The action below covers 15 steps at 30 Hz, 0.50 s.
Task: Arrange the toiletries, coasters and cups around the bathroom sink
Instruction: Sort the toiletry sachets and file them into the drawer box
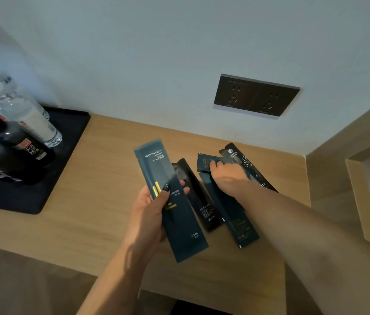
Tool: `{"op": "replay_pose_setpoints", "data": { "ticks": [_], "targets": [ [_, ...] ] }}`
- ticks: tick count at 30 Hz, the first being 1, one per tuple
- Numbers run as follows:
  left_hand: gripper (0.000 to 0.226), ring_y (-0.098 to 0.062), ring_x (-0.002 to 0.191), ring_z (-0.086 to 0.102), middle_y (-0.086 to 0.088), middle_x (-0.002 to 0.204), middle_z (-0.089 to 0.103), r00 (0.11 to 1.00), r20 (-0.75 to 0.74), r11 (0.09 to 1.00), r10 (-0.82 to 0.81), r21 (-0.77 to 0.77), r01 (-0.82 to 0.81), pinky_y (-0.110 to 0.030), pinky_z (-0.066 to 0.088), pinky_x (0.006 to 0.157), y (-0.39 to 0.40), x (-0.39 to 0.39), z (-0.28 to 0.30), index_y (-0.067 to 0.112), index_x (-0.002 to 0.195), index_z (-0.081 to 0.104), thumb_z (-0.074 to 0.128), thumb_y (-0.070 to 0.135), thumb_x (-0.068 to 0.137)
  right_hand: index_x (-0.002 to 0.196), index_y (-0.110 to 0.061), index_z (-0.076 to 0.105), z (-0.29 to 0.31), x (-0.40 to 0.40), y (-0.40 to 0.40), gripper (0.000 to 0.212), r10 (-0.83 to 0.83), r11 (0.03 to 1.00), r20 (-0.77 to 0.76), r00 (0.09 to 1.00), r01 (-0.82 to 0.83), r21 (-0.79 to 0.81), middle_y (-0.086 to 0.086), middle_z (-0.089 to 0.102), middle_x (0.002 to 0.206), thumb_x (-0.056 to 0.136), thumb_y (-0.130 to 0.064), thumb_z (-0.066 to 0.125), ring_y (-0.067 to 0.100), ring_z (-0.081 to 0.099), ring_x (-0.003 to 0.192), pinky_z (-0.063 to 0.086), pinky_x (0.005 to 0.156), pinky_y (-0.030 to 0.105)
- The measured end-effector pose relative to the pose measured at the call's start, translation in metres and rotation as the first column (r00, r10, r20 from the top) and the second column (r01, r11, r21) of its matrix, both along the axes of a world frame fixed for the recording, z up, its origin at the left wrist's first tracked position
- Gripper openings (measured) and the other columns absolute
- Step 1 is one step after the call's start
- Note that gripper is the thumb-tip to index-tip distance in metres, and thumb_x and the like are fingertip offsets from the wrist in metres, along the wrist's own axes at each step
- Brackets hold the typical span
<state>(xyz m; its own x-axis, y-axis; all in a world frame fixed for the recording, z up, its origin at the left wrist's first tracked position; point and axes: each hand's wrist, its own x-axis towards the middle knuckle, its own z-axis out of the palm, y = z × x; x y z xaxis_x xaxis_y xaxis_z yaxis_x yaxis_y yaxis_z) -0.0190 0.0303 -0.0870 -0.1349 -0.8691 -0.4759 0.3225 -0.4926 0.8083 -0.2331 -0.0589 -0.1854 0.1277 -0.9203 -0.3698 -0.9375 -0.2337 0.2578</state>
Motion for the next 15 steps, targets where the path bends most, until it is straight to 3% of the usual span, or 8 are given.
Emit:
{"op": "replay_pose_setpoints", "data": {
  "ticks": [3, 6, 8, 10, 13, 15],
  "targets": [
    [0.026, -0.016, 0.09, 0.072, -0.011, 0.105, 0.074, 1.0, 0.0, 1.0, 0.005, -0.025, -0.005, -0.028, 0.056, 0.059, 0.002, 0.002, 0.006, 0.016, 0.122, 0.057, 0.043, 0.01, 0.1, 0.127, -0.003, 0.042, 0.024, -0.003, -0.003, 0.038, -0.043, 0.994, 0.08, 0.996, 0.05, -0.095, 0.012, 0.063, 0.113, 0.09, 0.0, 0.046, 0.031, 0.066, 0.094, 0.047, 0.064, 0.037],
    [0.027, -0.016, 0.092, 0.072, -0.007, 0.108, 0.073, 0.998, 0.002, 0.998, 0.062, -0.03, -0.062, -0.029, 0.056, 0.058, 0.003, 0.002, 0.012, 0.017, 0.124, 0.055, 0.045, 0.011, 0.1, 0.118, -0.007, 0.05, 0.049, -0.006, 0.004, 0.027, -0.192, 0.947, 0.365, 0.911, 0.269, -0.175, 0.013, 0.065, 0.105, 0.091, -0.003, 0.048, 0.031, 0.065, 0.085, 0.052, 0.063, 0.039],
    [0.032, -0.019, 0.092, 0.073, -0.005, 0.107, 0.074, 0.993, 0.02, 0.992, 0.119, -0.041, -0.118, -0.033, 0.057, 0.062, 0.003, 0.0, 0.016, 0.022, 0.129, 0.05, 0.046, 0.009, 0.099, 0.111, -0.01, 0.055, 0.066, -0.008, 0.016, 0.017, -0.316, 0.849, 0.655, 0.686, 0.512, -0.127, 0.01, 0.066, 0.101, 0.096, -0.011, 0.046, 0.027, 0.065, 0.084, 0.057, 0.07, 0.041],
    [0.049, -0.024, 0.094, 0.072, -0.006, 0.115, 0.07, 0.986, 0.044, 0.984, 0.158, -0.09, -0.154, -0.04, 0.059, 0.071, 0.002, -0.005, 0.019, 0.031, 0.14, 0.038, 0.047, 0.006, 0.099, 0.11, -0.013, 0.056, 0.089, -0.01, 0.032, 0.015, -0.364, 0.751, 0.859, 0.36, 0.659, 0.041, 0.003, 0.064, 0.103, 0.099, -0.015, 0.045, 0.02, 0.063, 0.091, 0.057, 0.074, 0.037],
    [0.075, -0.027, 0.101, 0.07, -0.002, 0.133, 0.06, 0.985, 0.036, 0.977, 0.172, -0.132, -0.165, -0.054, 0.053, 0.088, 0.004, -0.014, 0.025, 0.055, 0.144, 0.016, 0.048, 0.004, 0.098, 0.109, -0.019, 0.057, 0.131, -0.011, 0.061, 0.016, -0.297, 0.675, 0.955, 0.011, 0.709, 0.202, -0.001, 0.064, 0.105, 0.099, -0.011, 0.047, 0.015, 0.064, 0.094, 0.06, 0.073, 0.032],
    [0.074, -0.027, 0.112, 0.065, 0.003, 0.14, 0.054, 0.988, 0.05, 0.976, 0.146, -0.173, -0.135, -0.057, 0.049, 0.094, 0.006, -0.022, 0.03, 0.063, 0.136, 0.026, 0.05, 0.005, 0.097, 0.109, -0.019, 0.058, 0.158, -0.011, 0.084, 0.019, -0.25, 0.66, 0.951, -0.181, 0.687, 0.304, -0.001, 0.067, 0.105, 0.098, -0.008, 0.047, 0.011, 0.067, 0.089, 0.061, 0.066, 0.026]
  ]
}}
